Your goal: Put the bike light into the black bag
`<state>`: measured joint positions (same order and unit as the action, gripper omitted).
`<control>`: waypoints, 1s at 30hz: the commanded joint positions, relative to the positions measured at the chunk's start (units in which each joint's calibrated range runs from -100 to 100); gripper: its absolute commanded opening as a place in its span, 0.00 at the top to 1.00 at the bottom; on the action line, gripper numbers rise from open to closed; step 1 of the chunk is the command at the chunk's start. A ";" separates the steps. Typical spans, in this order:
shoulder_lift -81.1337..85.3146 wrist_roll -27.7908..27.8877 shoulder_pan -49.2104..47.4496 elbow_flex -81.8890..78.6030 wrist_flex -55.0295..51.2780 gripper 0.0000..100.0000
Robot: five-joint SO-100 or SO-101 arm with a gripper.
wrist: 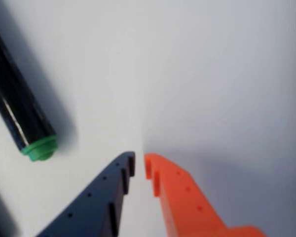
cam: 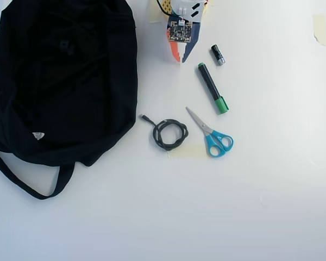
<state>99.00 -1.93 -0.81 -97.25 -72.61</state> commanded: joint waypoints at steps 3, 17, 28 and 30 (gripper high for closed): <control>0.66 0.15 -0.39 -2.03 -0.35 0.98; 0.58 0.20 -0.31 -2.03 -0.35 0.98; 0.58 0.20 -0.31 -2.03 -0.35 0.98; 0.58 0.20 -0.31 -2.03 -0.35 0.98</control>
<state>99.00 -1.93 -0.88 -97.25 -72.61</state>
